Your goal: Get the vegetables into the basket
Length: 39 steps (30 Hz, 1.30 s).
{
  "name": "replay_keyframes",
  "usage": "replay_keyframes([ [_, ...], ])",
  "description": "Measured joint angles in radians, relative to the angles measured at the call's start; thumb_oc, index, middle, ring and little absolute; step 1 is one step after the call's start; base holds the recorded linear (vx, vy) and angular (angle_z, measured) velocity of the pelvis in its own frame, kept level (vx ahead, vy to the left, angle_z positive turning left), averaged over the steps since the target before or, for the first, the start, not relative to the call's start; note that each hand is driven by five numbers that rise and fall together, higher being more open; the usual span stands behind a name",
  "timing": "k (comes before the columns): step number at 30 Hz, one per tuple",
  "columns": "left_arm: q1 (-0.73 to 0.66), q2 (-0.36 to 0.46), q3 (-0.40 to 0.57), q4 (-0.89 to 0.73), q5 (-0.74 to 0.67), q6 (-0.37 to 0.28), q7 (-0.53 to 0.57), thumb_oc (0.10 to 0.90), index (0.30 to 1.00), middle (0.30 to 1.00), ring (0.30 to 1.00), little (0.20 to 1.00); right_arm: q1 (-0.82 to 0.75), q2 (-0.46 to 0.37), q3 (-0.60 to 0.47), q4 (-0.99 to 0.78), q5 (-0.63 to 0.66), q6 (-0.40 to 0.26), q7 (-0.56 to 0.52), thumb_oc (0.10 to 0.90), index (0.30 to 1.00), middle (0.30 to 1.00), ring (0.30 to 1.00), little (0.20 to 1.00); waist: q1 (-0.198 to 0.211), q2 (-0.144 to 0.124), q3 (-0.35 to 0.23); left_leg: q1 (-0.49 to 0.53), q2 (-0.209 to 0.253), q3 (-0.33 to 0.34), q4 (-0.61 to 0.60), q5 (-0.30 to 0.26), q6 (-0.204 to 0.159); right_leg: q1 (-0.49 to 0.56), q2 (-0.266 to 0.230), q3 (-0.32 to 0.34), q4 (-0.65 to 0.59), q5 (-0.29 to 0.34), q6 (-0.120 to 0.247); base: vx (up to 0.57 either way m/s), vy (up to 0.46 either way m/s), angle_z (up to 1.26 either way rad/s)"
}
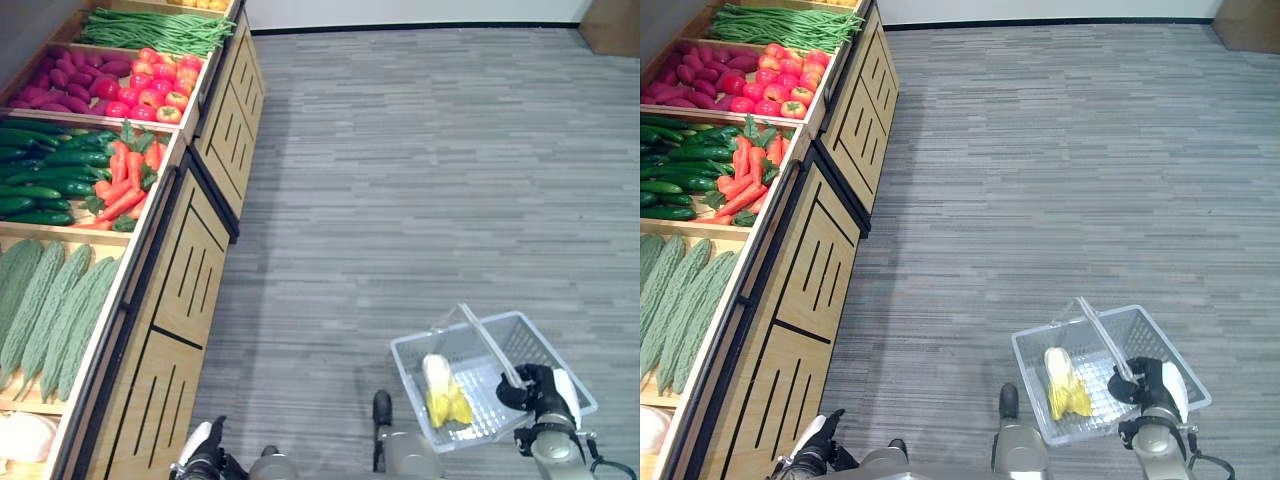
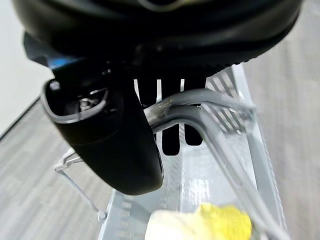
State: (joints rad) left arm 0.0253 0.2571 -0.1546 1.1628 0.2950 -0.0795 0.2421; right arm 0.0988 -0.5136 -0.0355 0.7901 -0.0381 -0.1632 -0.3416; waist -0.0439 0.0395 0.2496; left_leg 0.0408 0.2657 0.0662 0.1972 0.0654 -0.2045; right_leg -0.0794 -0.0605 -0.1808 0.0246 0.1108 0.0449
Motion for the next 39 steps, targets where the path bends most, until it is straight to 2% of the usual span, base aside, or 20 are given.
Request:
replay_keyframes([
  [3,-0.009,-0.007,0.054,0.019,-0.055,0.004,0.011,0.9,1.0,1.0,1.0,1.0,0.012,0.002,-0.002,-0.005,0.0,-0.005,-0.005,0.4,0.3,0.3,0.3,0.3,0.013,-0.026,0.015,-0.059,0.012,-0.044,0.126,0.083,-0.021,0.038,0.018,-0.014,0.018,-0.069,-0.048,0.17,-0.181,0.3],
  [5,-0.015,-0.006,0.075,-0.001,-0.092,0.005,0.033,0.9,1.0,1.0,1.0,1.0,0.048,0.004,-0.006,-0.02,0.0,-0.006,-0.008,0.4,0.3,0.3,0.3,0.3,0.037,-0.051,0.023,-0.132,-0.016,-0.017,0.185,0.049,-0.027,0.081,0.006,-0.021,-0.029,-0.063,-0.061,0.19,-0.058,0.32],
  [7,-0.018,-0.016,0.073,0.013,-0.123,0.011,0.035,0.9,1.0,1.0,1.0,1.0,0.039,0.005,-0.006,0.004,0.001,-0.007,-0.008,0.4,0.3,0.3,0.3,0.3,0.048,-0.056,0.025,-0.164,-0.077,0.036,0.016,-0.006,0.008,0.114,0.014,-0.021,-0.081,-0.064,-0.063,0.29,0.002,0.03],
  [10,-0.002,-0.063,0.07,0.034,-0.159,0.019,0.04,0.9,1.0,1.0,1.0,1.0,0.005,0.024,0.026,0.058,0.0,-0.007,-0.024,0.4,0.3,0.3,0.3,0.3,0.077,-0.061,0.028,-0.189,-0.138,0.031,-0.298,0.048,0.046,0.156,0.057,0.017,-0.114,-0.072,-0.048,0.39,0.072,-0.37],
  [12,-0.002,-0.065,0.068,0.042,-0.159,0.024,0.038,0.9,1.0,1.0,1.0,1.0,-0.011,0.051,0.045,0.086,-0.004,-0.003,-0.024,0.4,0.3,0.3,0.3,0.3,0.114,-0.072,0.041,-0.223,-0.128,0.01,-0.297,0.116,0.051,0.199,0.082,0.053,-0.116,-0.1,-0.052,0.31,0.107,-0.59],
  [13,0.003,-0.065,0.067,0.042,-0.157,0.027,0.038,0.9,1.0,1.0,1.0,1.0,-0.004,0.066,0.045,0.087,-0.005,-0.003,-0.024,0.4,0.3,0.3,0.3,0.3,0.116,-0.08,0.045,-0.223,-0.127,0.049,-0.29,0.141,0.067,0.237,0.086,0.057,-0.116,-0.124,-0.048,0.47,0.307,-0.47],
  [15,0.004,-0.059,0.06,0.032,-0.151,0.029,0.039,0.9,1.0,1.0,1.0,1.0,0.028,0.072,0.042,0.088,-0.004,-0.003,-0.03,0.4,0.3,0.3,0.3,0.3,0.116,-0.088,0.041,-0.208,-0.14,0.121,-0.259,0.147,0.103,0.315,0.078,0.079,-0.109,-0.18,-0.022,0.35,0.272,-0.37],
  [16,0.014,-0.052,0.036,0.03,-0.134,0.03,0.041,0.9,1.0,1.0,1.0,1.0,0.034,0.077,0.043,0.09,-0.004,-0.002,-0.032,0.4,0.3,0.3,0.3,0.3,0.116,-0.089,0.03,-0.189,-0.149,0.118,-0.26,0.143,0.15,0.329,0.069,0.096,-0.099,-0.202,-0.004,0.18,0.19,-0.44],
  [17,0.014,-0.039,0.027,0.016,-0.129,0.029,0.04,0.9,1.0,1.0,1.0,1.0,0.035,0.088,0.043,0.091,-0.004,-0.001,-0.032,0.4,0.3,0.3,0.3,0.3,0.113,-0.1,0.031,-0.175,-0.164,0.133,-0.265,0.183,0.199,0.328,0.05,0.106,-0.078,-0.218,0.015,0.22,0.247,-0.32],
  [18,-0.012,0.0,-0.009,0.0,-0.087,0.031,0.042,0.9,1.0,1.0,1.0,1.0,0.031,0.115,0.043,0.085,-0.004,0.0,-0.032,0.4,0.3,0.3,0.3,0.3,0.103,-0.135,0.036,-0.167,-0.202,0.144,-0.269,0.163,0.229,0.3,0.005,0.105,-0.019,-0.225,0.034,0.2,0.26,-0.18],
  [19,-0.039,0.025,-0.022,-0.019,-0.075,0.027,0.042,0.9,1.0,1.0,1.0,1.0,0.027,0.127,0.045,0.085,-0.005,0.0,-0.032,0.4,0.3,0.3,0.3,0.3,0.105,-0.137,0.035,-0.153,-0.214,0.143,-0.27,0.14,0.258,0.253,-0.017,0.112,0.078,-0.245,0.059,0.18,0.296,-0.21],
  [20,-0.072,0.062,-0.021,-0.047,-0.076,0.02,0.045,0.9,1.0,1.0,1.0,1.0,0.008,0.13,0.066,0.078,-0.005,-0.002,-0.031,0.4,0.3,0.3,0.3,0.3,0.115,-0.148,0.031,-0.127,-0.25,0.147,-0.259,0.11,0.292,0.231,-0.062,0.125,0.083,-0.205,0.107,0.17,0.3,-0.18],
  [26,-0.125,0.099,-0.02,-0.066,-0.078,0.006,0.068,0.9,1.0,1.0,1.0,1.0,-0.079,0.131,0.088,0.066,-0.01,-0.003,-0.031,0.4,0.3,0.3,0.3,0.3,0.12,-0.142,0.028,-0.069,-0.273,0.178,-0.252,0.02,0.295,0.095,-0.096,0.164,0.415,-0.194,0.145,0.11,0.153,-0.18],
  [28,-0.122,0.099,-0.02,-0.063,-0.079,0.006,0.07,0.9,1.0,1.0,1.0,1.0,-0.081,0.134,0.101,0.065,-0.026,-0.003,-0.027,0.4,0.3,0.3,0.3,0.3,0.12,-0.137,0.031,-0.043,-0.273,0.16,-0.264,-0.009,0.322,-0.008,-0.097,0.17,0.563,-0.258,0.143,0.16,0.067,0.05],
  [30,-0.123,0.091,-0.021,-0.041,-0.08,0.016,0.068,0.9,1.0,1.0,1.0,1.0,-0.077,0.134,0.103,0.047,-0.026,-0.003,-0.027,0.4,0.3,0.3,0.3,0.3,0.111,-0.127,0.038,-0.031,-0.277,0.141,-0.264,-0.024,0.326,-0.064,-0.089,0.16,0.518,-0.277,0.126,0.23,-0.024,0.11],
  [32,-0.111,0.066,-0.019,-0.01,-0.08,0.025,0.067,0.9,1.0,1.0,1.0,1.0,-0.074,0.131,0.103,0.019,-0.026,-0.005,-0.027,0.4,0.3,0.3,0.3,0.3,0.079,-0.097,0.057,-0.008,-0.274,0.115,-0.269,-0.029,0.318,-0.098,-0.071,0.146,0.326,-0.272,0.11,0.29,-0.102,0.4],
  [33,-0.108,0.055,-0.017,0.006,-0.08,0.022,0.066,0.9,1.0,1.0,1.0,1.0,-0.067,0.131,0.105,0.02,-0.026,-0.008,-0.027,0.4,0.3,0.3,0.3,0.3,0.075,-0.093,0.059,0.008,-0.279,0.105,-0.271,-0.038,0.307,-0.116,-0.073,0.156,0.185,-0.226,0.109,0.59,-0.226,0.75],
  [34,-0.089,0.036,0.0,0.027,-0.079,0.026,0.066,0.9,1.0,1.0,1.0,1.0,-0.057,0.132,0.119,0.024,-0.026,-0.008,-0.027,0.4,0.3,0.3,0.3,0.3,0.065,-0.094,0.059,0.043,-0.285,0.076,-0.279,-0.06,0.277,-0.126,-0.091,0.172,-0.061,-0.103,0.111,0.56,-0.224,0.62],
  [36,-0.076,0.025,0.0,0.046,-0.075,0.021,0.064,0.9,1.0,1.0,1.0,1.0,-0.047,0.132,0.118,0.023,-0.026,-0.007,-0.027,0.4,0.3,0.3,0.3,0.3,0.045,-0.095,0.059,0.067,-0.288,0.029,-0.278,-0.08,0.26,-0.149,-0.108,0.214,-0.116,-0.041,0.121,0.31,-0.138,0.73],
  [39,-0.021,0.026,-0.002,0.043,-0.063,0.016,0.061,0.9,1.0,1.0,1.0,1.0,-0.006,0.134,0.118,0.027,-0.026,-0.007,-0.026,0.4,0.3,0.3,0.3,0.3,0.034,-0.113,0.046,0.129,-0.279,-0.034,-0.276,-0.109,0.233,-0.119,-0.123,0.223,-0.05,-0.02,0.116,0.27,-0.242,0.89],
])
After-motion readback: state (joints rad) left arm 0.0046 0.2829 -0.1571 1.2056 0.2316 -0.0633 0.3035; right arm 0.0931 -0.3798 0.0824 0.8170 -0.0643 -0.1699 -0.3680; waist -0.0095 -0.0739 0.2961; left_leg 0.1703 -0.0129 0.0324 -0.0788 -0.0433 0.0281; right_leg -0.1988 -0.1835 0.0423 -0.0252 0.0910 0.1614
